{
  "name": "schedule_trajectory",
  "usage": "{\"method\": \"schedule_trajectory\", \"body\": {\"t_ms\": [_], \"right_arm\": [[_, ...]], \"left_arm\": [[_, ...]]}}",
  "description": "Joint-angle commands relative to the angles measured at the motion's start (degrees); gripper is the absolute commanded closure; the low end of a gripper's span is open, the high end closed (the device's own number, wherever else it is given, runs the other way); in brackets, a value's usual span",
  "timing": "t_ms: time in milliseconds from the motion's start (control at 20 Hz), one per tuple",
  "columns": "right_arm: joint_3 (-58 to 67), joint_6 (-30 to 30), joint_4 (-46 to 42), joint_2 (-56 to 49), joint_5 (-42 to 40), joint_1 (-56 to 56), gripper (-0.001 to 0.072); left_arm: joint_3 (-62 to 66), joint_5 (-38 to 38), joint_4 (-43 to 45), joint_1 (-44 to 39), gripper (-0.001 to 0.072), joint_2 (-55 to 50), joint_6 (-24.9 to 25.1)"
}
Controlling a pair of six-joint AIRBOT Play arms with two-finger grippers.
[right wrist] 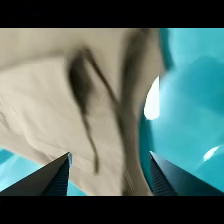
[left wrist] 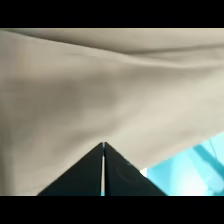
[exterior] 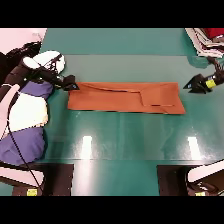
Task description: Fold the shirts.
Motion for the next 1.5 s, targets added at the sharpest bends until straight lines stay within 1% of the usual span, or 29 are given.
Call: {"method": "schedule_trajectory", "body": {"t_ms": [0, 100, 150, 200, 300, 500, 600, 650, 700, 750, 800, 900, 950, 1000, 1050, 1250, 1450], "right_arm": [[-9.31, -4.72, 6.67, -0.17, -3.65, -4.24, 0.0109], [-13.31, -6.93, 10.08, -0.44, -7.98, -4.44, 0.0109], [-14.51, -8.20, 10.95, -0.68, -9.55, -4.37, 0.0109], [-14.91, -9.25, 12.52, -1.25, -9.55, -3.87, 0.0109], [-14.82, -9.49, 14.05, -3.21, -8.48, -2.14, 0.0109], [-14.80, -9.90, 14.40, -5.22, -6.54, 1.97, 0.0125], [-14.75, -10.56, 14.36, -4.83, -6.58, 3.32, 0.0320], [-14.75, -10.60, 14.38, -4.28, -6.54, 3.50, 0.0469], [-14.75, -10.64, 14.36, -3.54, -6.58, 3.85, 0.0595], [-14.75, -10.67, 14.47, -2.49, -6.58, 3.82, 0.0662], [-14.75, -10.62, 14.40, -1.14, -6.58, 3.80, 0.0698], [-14.73, -10.36, 14.45, 2.89, -6.58, 3.80, 0.0699], [-14.73, -9.18, 14.38, 5.09, -6.60, 3.80, 0.0699], [-14.60, -7.50, 14.38, 7.26, -6.54, 4.00, 0.0700], [-13.33, -4.50, 14.19, 9.03, -5.92, 4.42, 0.0700], [-0.76, 4.24, 14.36, 11.43, -0.57, 8.61, 0.0701], [10.60, 9.25, 14.29, 11.39, 0.37, 16.48, 0.0700]], "left_arm": [[0.13, 1.03, 0.00, -6.34, 0.0681, 0.04, -0.20], [0.13, 1.49, -0.04, -9.99, 0.0682, 0.04, -2.03], [0.13, 1.49, -0.02, -11.72, 0.0681, 0.04, -2.10], [0.13, 1.49, 0.00, -13.33, 0.0681, 0.04, -2.05], [0.13, 2.03, 0.00, -16.26, 0.0681, 0.04, -2.01], [0.13, 4.22, 0.04, -19.65, 0.0682, 0.04, -2.01], [0.13, 5.95, 0.04, -20.74, 0.0682, 0.04, -2.08], [0.22, 7.87, 0.04, -21.31, 0.0683, 0.02, -2.12], [1.01, 10.23, 0.09, -22.05, 0.0683, -0.31, -2.12], [2.49, 11.87, 0.44, -22.67, 0.0683, -0.92, -2.12], [5.22, 12.28, 0.94, -23.32, 0.0683, -2.29, -2.16], [11.69, 11.74, 2.71, -24.13, 0.0683, -6.12, -4.42], [14.86, 11.37, 2.71, -24.46, 0.0683, -8.35, -5.46], [18.40, 10.80, 2.60, -24.68, 0.0683, -11.06, -6.36], [21.66, 9.99, 2.67, -24.76, 0.0683, -13.60, -6.80], [31.85, 7.30, 2.40, -25.75, 0.0683, -22.97, -10.75], [33.90, 7.74, 1.25, -27.69, 0.0683, -26.95, -10.75]]}}
